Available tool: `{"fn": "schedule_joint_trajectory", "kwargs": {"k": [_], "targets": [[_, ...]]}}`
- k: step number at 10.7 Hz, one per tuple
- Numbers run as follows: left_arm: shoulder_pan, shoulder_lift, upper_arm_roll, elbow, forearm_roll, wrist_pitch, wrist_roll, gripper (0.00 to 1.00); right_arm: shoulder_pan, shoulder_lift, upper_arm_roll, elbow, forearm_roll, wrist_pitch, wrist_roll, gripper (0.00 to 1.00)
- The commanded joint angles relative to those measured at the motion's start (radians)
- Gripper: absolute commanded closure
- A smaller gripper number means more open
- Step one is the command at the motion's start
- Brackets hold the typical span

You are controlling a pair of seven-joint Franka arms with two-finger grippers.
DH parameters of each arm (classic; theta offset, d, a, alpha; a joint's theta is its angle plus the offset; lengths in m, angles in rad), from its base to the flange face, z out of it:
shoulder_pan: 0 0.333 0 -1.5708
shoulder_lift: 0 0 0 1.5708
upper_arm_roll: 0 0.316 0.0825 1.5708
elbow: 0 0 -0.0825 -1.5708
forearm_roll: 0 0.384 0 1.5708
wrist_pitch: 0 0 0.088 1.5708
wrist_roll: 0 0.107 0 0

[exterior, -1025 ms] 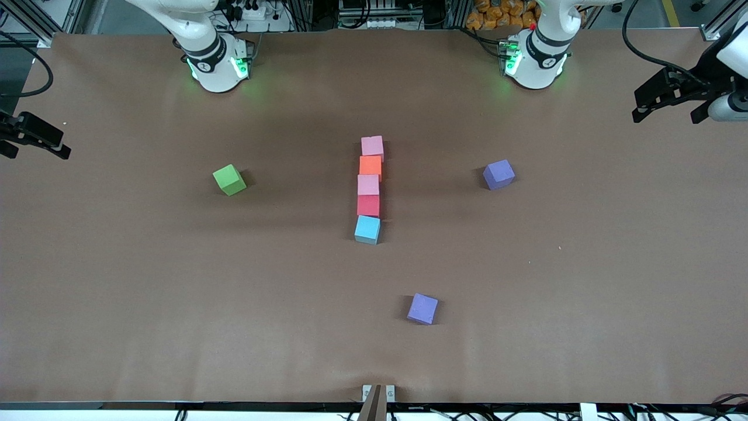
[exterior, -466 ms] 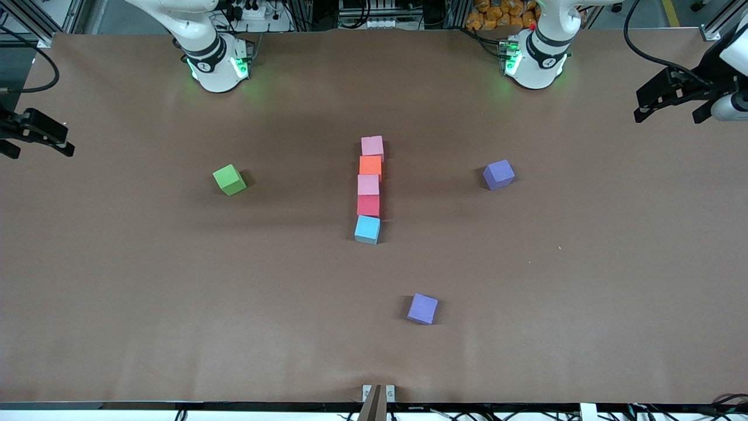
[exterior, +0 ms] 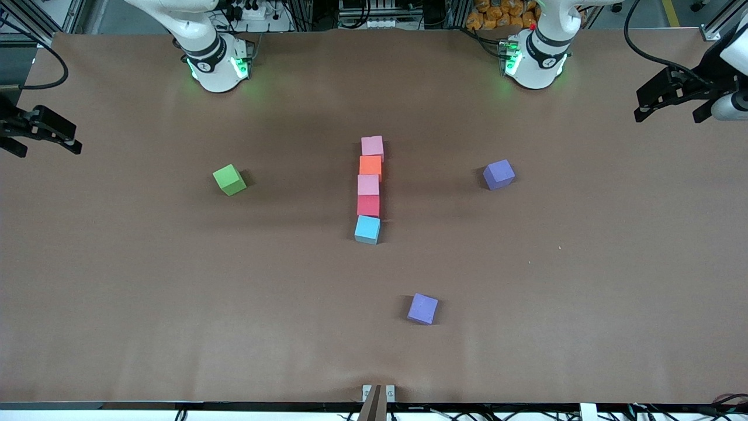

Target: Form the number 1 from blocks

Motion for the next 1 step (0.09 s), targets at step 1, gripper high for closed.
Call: {"fn": "schedule_joint_trajectory", "kwargs": {"k": [1], "targets": [[0.005,-0.005,-0.003,0.012,-0.010,-0.026,0.026,0.00,0.003,-0.032,-0.002,-0.035,-0.014,0.005,-0.002,0.00]]}}
